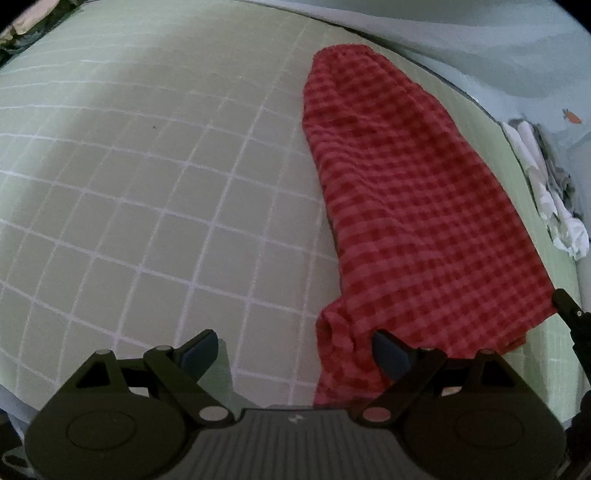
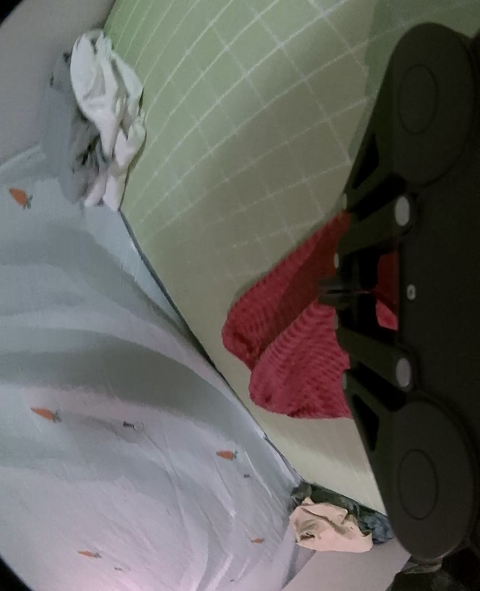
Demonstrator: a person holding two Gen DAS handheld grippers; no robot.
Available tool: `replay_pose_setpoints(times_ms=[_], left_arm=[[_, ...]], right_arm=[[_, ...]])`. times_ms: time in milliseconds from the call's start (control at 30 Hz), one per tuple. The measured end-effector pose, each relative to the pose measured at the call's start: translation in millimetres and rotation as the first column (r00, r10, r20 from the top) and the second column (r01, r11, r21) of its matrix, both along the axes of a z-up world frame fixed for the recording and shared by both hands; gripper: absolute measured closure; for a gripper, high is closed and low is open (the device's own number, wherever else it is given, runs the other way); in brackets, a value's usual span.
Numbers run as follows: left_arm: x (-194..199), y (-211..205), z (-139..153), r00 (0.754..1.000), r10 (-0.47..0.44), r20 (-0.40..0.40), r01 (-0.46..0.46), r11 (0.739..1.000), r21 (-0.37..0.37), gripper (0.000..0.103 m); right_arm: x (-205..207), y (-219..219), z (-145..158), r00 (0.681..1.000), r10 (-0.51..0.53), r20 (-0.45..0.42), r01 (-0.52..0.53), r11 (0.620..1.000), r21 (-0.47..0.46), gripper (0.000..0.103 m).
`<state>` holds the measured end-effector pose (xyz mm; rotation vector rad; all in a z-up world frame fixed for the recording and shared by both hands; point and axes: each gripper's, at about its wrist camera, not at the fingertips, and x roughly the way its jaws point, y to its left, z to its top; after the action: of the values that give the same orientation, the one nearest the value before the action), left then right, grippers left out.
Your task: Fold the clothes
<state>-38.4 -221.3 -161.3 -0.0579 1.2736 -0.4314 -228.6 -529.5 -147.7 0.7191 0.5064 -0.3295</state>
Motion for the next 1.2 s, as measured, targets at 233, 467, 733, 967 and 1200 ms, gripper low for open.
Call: replay_pose_setpoints(times_ms=[233,467,733,967,1200], left_arm=[[-7.6,-0.5,-3.1,1.0,0.014,-0.002,-0.014,1.0,0.009,0.012],[-7.1,6.3,-2.8,0.998,0.055,-0.008,-0.055,0.998,0.007,0.012],[6.9,2.2,-3.2,0.998,0.057,0.001,-0.057,0.998,0.013,0.012],[29.2,5.6,-1.0,0.997,0.082,0.009,-0.082,0.997,0.001,0.012],[58.2,4.1,3.2,0.993,0.113,0.046,-0.109,0.992,-0.067,0.012]], right_arm=[[-18.8,-9.0,-3.1,0.999,-0.04,-0.012,0.039,0.999,-0.035,0.101],[-23.9,-13.5,-18.3,0.993,-0.057,-0.102,0.048,0.995,-0.089,0.101],[-11.4,-14.3,-41.9,0.965,-0.061,-0.255,0.031,0.992,-0.121,0.1],[1.4,-8.2,-36.7,0.924,-0.118,-0.364,0.034,0.973,-0.229,0.06],[21.1,-15.0,-13.6,0.926,-0.187,-0.328,0.075,0.943,-0.324,0.062]])
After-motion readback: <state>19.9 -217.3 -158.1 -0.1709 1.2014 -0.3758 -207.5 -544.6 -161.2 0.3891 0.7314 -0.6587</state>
